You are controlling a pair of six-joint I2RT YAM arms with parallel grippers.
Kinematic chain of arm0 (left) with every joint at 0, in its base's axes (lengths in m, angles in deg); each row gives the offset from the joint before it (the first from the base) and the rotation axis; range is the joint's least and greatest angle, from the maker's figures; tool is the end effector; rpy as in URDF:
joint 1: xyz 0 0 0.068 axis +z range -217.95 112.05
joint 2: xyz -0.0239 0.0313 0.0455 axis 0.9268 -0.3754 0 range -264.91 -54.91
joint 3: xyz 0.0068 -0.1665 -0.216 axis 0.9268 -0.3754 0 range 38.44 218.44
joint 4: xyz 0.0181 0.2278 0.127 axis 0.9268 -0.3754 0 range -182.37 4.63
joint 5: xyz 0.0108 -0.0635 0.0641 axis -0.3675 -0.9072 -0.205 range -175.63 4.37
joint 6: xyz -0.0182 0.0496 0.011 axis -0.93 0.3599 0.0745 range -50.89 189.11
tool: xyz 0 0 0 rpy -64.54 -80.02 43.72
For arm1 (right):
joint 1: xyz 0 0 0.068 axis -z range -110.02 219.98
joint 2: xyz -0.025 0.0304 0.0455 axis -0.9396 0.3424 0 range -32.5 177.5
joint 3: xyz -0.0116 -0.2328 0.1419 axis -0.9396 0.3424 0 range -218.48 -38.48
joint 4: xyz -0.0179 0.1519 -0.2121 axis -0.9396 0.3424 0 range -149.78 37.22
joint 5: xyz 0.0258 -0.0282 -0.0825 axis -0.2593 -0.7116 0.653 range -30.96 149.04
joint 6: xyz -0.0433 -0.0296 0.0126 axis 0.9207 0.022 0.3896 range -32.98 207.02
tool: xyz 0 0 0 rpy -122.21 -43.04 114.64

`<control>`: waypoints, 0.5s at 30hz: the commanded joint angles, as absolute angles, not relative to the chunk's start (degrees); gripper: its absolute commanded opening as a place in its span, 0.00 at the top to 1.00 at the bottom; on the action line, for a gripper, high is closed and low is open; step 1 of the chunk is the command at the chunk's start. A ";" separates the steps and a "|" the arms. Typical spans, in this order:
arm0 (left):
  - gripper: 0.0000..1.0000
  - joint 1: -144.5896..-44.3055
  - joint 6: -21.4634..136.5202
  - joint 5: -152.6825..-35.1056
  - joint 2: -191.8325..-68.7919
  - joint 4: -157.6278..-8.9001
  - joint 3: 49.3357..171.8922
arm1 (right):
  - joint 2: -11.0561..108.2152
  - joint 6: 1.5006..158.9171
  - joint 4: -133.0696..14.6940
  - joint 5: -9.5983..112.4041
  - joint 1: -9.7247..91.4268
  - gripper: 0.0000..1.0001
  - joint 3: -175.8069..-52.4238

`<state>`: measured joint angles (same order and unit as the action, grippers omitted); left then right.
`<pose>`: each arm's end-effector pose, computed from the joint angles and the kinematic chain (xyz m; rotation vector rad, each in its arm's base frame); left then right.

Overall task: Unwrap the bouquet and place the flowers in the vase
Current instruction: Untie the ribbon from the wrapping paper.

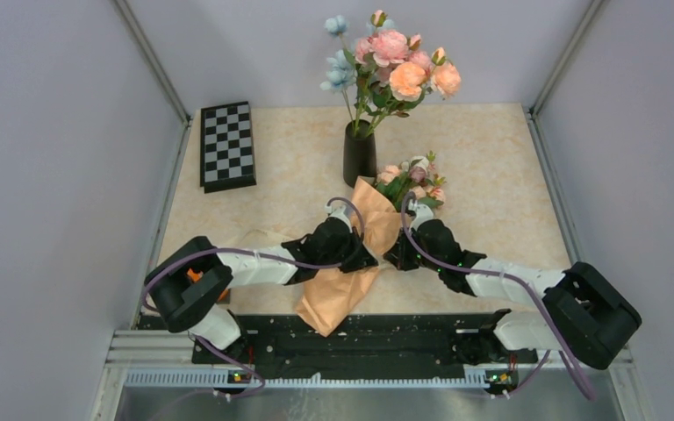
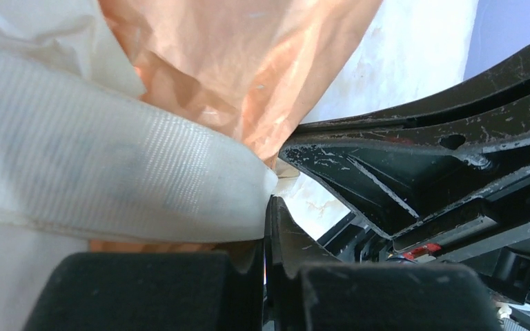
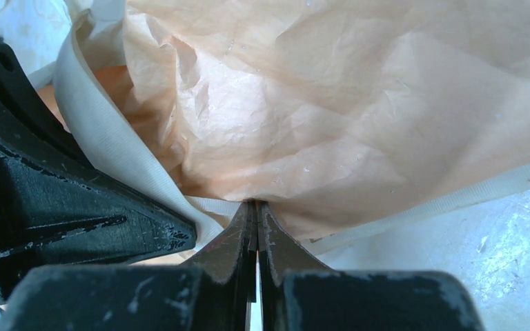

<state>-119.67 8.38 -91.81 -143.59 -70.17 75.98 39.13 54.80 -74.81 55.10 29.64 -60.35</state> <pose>0.1846 -0.2402 0.1600 -0.1263 2.4679 -1.1214 0.1744 0.1514 0.1534 -0.2029 2.2787 0.7719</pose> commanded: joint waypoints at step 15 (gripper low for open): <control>1.00 -118.62 11.67 -87.37 -132.84 -77.77 75.18 | 34.01 53.07 -69.81 66.11 30.16 1.00 -60.16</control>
